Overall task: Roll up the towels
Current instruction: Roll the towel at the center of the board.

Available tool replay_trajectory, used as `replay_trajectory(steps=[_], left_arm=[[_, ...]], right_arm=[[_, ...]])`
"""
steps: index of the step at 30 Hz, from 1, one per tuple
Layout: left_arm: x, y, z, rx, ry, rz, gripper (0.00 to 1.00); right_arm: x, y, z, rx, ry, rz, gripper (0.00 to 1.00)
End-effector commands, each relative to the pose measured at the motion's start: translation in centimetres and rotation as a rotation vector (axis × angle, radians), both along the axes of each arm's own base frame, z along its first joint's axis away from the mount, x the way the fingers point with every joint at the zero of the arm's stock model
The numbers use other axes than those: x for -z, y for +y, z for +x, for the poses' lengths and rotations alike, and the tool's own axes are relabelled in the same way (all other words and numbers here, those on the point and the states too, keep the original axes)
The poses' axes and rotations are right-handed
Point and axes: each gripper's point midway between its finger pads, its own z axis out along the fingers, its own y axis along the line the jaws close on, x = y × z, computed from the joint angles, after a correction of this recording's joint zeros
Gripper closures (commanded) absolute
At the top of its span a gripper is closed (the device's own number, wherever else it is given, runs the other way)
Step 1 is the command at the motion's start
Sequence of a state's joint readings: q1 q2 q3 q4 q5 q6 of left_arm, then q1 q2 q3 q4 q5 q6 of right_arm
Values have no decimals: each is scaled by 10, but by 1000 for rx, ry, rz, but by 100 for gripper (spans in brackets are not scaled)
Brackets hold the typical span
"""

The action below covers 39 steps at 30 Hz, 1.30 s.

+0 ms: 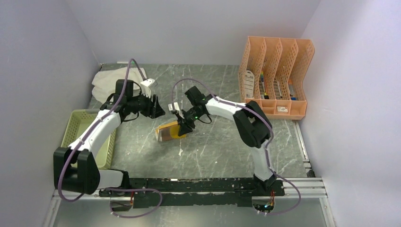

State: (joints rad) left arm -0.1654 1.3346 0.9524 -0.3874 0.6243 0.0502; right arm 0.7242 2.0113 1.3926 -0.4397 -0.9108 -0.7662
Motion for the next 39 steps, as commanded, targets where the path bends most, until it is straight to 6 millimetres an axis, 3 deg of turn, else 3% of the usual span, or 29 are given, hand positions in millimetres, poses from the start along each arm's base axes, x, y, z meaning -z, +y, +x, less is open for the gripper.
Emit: replay_trajectory(steps=[1, 4, 9, 11, 17, 23, 31, 39], left_arm=[[1, -3, -17, 72, -59, -26, 37], [-5, -8, -30, 131, -100, -58, 37], [-30, -25, -54, 259, -197, -165, 33], [-29, -30, -62, 282, -199, -173, 32], [5, -53, -80, 345, -103, -71, 30], [48, -51, -72, 256, 88, -8, 33], [63, -45, -64, 176, 130, 27, 32], [99, -39, -62, 108, 277, 71, 35]], right_arm=[[27, -18, -35, -19, 346, -132, 69], [32, -18, -35, 16, 409, -137, 67], [47, -17, -43, 32, 562, -165, 68], [51, -15, -43, 47, 599, -173, 69], [51, -1, -33, 129, 716, -153, 66], [47, 11, -18, 247, 867, -92, 63], [38, 5, -7, 337, 1023, -6, 62], [39, 9, 1, 362, 1003, -15, 60]])
